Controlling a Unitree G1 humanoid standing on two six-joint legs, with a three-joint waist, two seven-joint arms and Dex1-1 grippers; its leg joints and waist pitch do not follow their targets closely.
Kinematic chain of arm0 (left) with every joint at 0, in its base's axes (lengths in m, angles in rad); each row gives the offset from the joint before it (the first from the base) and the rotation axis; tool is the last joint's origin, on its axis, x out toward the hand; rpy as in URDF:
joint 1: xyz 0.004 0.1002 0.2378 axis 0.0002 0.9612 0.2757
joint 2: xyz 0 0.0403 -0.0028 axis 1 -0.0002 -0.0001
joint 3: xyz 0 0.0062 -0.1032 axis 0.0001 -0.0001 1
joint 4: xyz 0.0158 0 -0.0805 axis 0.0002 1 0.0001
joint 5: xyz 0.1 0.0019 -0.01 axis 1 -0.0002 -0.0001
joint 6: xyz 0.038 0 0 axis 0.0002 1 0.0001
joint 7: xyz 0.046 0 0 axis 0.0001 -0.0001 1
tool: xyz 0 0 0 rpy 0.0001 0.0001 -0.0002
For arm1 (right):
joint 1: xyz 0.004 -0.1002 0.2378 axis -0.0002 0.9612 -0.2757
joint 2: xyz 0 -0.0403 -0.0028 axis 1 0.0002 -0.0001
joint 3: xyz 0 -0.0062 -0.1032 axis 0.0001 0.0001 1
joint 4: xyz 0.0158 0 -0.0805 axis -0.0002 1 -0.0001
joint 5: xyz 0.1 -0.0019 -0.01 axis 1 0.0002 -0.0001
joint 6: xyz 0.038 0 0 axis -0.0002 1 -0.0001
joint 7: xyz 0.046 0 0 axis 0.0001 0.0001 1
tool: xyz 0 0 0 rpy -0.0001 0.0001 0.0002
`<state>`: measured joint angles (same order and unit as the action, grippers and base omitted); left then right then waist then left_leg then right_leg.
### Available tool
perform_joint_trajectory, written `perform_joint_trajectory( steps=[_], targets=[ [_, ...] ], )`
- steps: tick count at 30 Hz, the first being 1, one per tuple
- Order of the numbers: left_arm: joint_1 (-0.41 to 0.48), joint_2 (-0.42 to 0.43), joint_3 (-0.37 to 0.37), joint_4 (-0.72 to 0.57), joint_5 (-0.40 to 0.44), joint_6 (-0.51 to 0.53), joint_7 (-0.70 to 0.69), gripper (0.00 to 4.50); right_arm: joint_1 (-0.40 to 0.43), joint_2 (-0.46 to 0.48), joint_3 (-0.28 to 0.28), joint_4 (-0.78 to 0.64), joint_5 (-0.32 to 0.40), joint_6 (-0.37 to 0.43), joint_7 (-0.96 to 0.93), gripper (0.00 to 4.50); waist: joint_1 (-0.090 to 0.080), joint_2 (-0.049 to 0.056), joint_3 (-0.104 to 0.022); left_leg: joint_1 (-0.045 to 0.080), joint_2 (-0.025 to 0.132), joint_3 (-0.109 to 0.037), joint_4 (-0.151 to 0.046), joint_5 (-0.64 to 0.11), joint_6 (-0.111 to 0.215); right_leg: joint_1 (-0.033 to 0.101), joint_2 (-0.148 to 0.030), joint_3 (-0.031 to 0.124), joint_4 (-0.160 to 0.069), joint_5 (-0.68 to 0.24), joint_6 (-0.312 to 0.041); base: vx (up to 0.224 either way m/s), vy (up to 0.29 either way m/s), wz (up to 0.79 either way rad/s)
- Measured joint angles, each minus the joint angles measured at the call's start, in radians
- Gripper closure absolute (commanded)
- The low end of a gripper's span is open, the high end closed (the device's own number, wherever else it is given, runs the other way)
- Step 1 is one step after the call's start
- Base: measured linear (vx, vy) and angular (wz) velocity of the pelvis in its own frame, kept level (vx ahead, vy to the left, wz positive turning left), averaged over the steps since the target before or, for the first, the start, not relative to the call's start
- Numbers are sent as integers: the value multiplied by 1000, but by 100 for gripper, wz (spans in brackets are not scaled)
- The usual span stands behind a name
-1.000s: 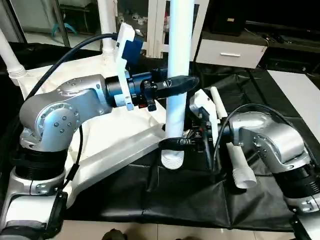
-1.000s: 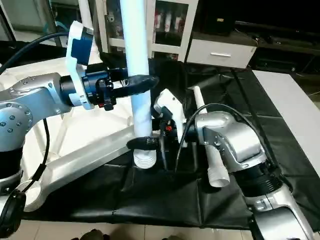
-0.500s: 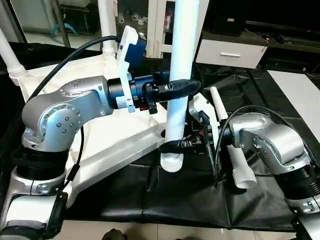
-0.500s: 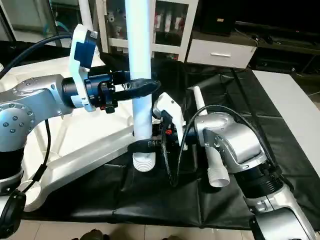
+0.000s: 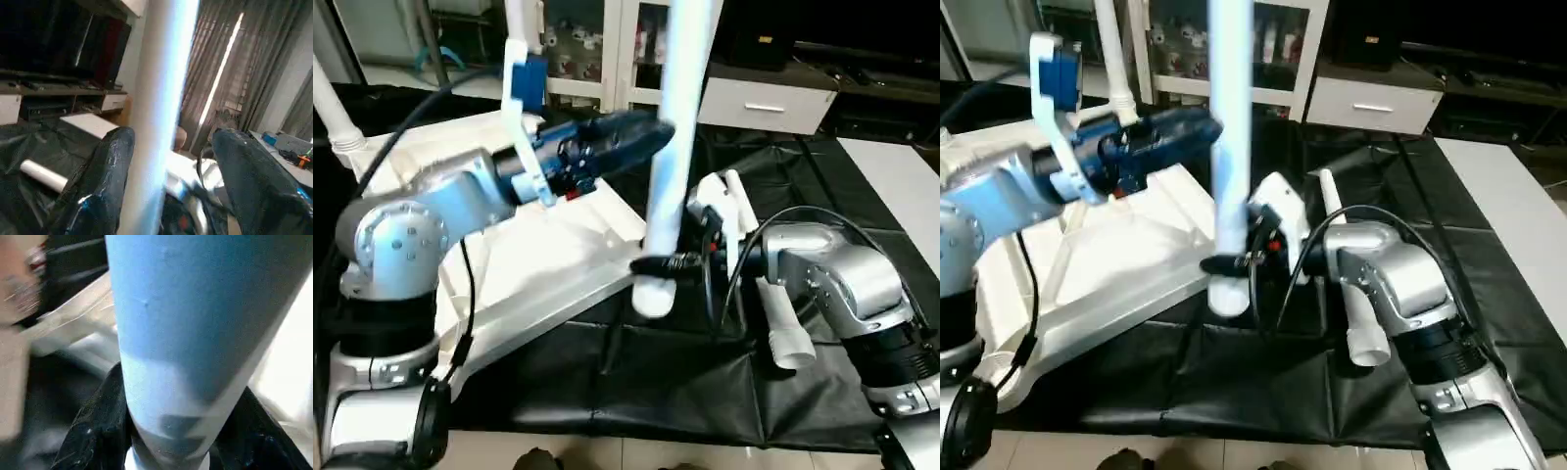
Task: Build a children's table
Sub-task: Pick table leg
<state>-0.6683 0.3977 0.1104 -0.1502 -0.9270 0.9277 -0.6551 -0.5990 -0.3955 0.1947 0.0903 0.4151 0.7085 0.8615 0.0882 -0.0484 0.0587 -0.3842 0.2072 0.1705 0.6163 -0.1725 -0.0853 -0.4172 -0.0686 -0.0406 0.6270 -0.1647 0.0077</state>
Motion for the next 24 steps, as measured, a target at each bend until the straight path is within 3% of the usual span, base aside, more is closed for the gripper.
perform_joint_trajectory(
  steps=[4, 6, 9, 11, 22, 23, 24],
  targets=[
    [83, 112, -138, -16, 180, -76, -30, 117, 0, 10, -87, 57, -57, -69, -168, 264, 0, 8, -1, 0, 0, 0, 0, 0, 0, 0, 0, 0, 0, 0, 0, 0, 0, 0],
    [145, 151, -287, -4, 371, -215, -17, 117, 15, 25, -169, 54, -60, -82, -252, 264, 1, 9, -1, 0, 0, 0, 0, 0, 0, 0, 0, 0, -1, -4, 6, 0, 0, 0],
    [223, 67, -413, 62, 516, -310, 80, 117, 60, 39, -255, -7, -50, -76, -318, 264, 1, 9, -1, -1, 0, 1, 0, 0, 1, 0, -1, 0, -1, -4, 7, 0, 0, 0],
    [230, 30, -461, 98, 551, -314, 141, 117, 87, 39, -266, -51, -49, -59, -329, 264, -1, 9, -1, -1, 0, 1, 0, 0, 1, 0, -1, 0, -1, -1, 3, 0, 0, 0],
    [214, -29, -457, 254, 691, -280, 299, 117, 198, 71, -272, -199, -32, -13, -405, 264, -35, 16, -2, 1, 0, -2, -1, 0, 0, 0, 2, 1, 0, -3, 6, 0, 0, 0],
    [212, -30, -457, 257, 689, -277, 300, 144, 204, 74, -264, -204, -36, -13, -406, 264, -35, 17, -2, 2, 0, -2, -1, 0, 0, 0, 2, 1, 0, -3, 6, 0, 0, 0],
    [209, -30, -455, 257, 685, -271, 300, 144, 208, 82, -256, -207, -38, -13, -408, 264, -36, 17, -2, 1, 0, -2, -1, 0, 0, 0, 2, 1, 0, -3, 6, 0, 0, 0]
  ],
)
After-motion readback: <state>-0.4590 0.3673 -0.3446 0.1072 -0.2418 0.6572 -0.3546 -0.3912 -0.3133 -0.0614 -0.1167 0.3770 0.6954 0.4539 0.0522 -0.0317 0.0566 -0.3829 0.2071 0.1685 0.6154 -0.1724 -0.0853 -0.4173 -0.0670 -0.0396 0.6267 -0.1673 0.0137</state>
